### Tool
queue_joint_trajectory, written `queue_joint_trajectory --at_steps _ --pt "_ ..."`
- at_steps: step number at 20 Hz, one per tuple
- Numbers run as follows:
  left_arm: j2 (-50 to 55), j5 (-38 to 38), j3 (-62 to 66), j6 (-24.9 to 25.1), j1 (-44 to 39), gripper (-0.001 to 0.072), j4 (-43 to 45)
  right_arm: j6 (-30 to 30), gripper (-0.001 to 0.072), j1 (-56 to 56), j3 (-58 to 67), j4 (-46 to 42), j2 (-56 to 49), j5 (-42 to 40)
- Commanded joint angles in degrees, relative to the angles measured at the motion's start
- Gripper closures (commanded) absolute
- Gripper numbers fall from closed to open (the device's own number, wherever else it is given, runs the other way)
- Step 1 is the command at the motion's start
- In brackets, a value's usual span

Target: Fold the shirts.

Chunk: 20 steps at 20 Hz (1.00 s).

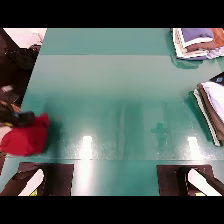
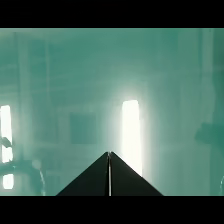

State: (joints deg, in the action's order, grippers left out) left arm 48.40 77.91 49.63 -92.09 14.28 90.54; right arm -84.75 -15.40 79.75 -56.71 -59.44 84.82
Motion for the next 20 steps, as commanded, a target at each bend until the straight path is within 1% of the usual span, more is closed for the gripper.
queue_joint_trajectory --at_steps 1,3,4,5,7,9,12,15,20 --pt "-2.51 6.21 18.91 2.51 -0.02 0.0683 -12.28 -0.04 0.0697 0.04 6.4 0.44 -0.02 -4.28" --pt "-2.51 7.48 31.45 2.54 -0.09 0.0684 -23.67 -0.04 0.0697 0.07 10.34 0.44 -0.02 -6.54" --pt "-2.49 6.51 36.2 2.54 -1.2 0.0684 -27.12 -0.04 0.0697 0.04 12.02 0.44 -0.02 -7.61" --pt "-2.36 5.51 40.33 2.54 -3.39 0.0684 -28.5 -0.04 0.0697 0.04 13.35 0.42 -0.02 -8.55" --pt "-2.21 2.73 45.62 2.54 -9.92 0.0684 -28.61 -0.04 0.0697 0.04 15.58 0.42 -0.15 -10.36" --pt "-1.88 -1.07 46.49 2.51 -16.85 0.0685 -28.52 -0.07 0.0697 0.07 17.81 0.46 -1.07 -10.73" --pt "2.99 -1.4 46.49 2.03 -25.11 0.0684 -28.39 -0.28 0.0697 0.07 20.98 2.47 -3.63 -9.6" --pt "12.52 -0.04 46.47 2.01 -33.75 0.0684 -28.35 -0.28 0.0697 0.07 22.71 4.87 -6.1 -8.79" --pt "30.56 -1.4 42.51 3.15 -47.74 0.0682 -27.74 -0.28 0.0697 0.07 22.69 4.68 -8.5 -5.49"
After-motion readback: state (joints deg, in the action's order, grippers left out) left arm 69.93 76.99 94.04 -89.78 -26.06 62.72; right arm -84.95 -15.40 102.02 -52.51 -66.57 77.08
